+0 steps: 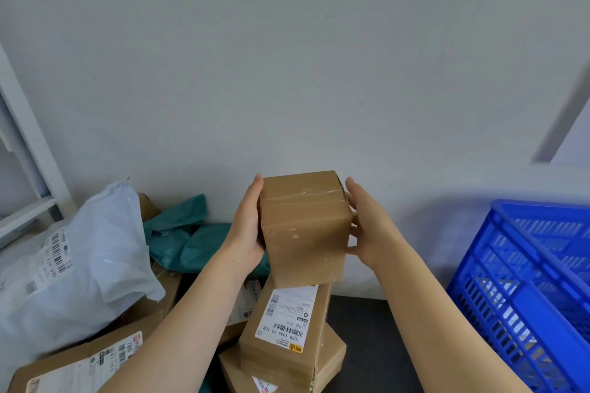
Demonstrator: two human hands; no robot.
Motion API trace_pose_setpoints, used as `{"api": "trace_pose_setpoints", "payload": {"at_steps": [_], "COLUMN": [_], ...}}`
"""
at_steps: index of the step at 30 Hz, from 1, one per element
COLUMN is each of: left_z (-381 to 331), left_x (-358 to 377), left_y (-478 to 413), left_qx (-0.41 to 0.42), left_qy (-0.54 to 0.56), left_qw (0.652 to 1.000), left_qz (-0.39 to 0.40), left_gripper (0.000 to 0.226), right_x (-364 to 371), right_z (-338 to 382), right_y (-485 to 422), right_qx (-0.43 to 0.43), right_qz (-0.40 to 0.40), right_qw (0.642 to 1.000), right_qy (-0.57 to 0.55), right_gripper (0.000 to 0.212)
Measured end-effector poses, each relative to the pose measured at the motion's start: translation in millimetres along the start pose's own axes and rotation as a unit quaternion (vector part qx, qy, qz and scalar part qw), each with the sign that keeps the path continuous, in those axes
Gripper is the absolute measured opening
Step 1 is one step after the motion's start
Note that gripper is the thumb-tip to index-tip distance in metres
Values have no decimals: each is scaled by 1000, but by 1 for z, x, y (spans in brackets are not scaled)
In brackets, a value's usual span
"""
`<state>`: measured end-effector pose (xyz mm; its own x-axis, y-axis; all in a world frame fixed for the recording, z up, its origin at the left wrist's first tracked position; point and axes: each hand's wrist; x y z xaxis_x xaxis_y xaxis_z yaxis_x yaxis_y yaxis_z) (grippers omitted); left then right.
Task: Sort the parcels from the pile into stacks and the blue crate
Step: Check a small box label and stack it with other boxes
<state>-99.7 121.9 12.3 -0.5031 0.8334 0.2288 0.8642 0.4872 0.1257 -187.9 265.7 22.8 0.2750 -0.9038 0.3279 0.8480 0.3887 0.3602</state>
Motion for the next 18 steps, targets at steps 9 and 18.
{"api": "trace_pose_setpoints", "payload": {"at_steps": [9,18], "left_z": [-2,-1], "left_x": [5,8], "left_y": [-1,-4], "left_qx": [-1,34], "left_qy": [52,-11], "left_qw": [997,999], "left_qz": [-55,-29], "left_gripper": [38,45], "right_x": [3,-15], "right_z": [-3,0], "right_y": [-9,-5], "right_qx": [32,98], "right_qz": [-9,108], "right_qw": [999,989], "right_qy": [28,-22], "right_gripper": [72,68]}}
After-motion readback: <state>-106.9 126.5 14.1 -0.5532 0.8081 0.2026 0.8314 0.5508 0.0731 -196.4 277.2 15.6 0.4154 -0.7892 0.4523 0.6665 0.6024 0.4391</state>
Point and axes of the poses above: each hand's wrist, its own y-axis away from the middle knuckle, its own x-axis out of the palm, z = x × y, and after that the axes turned 13 degrees about -y, right-handed
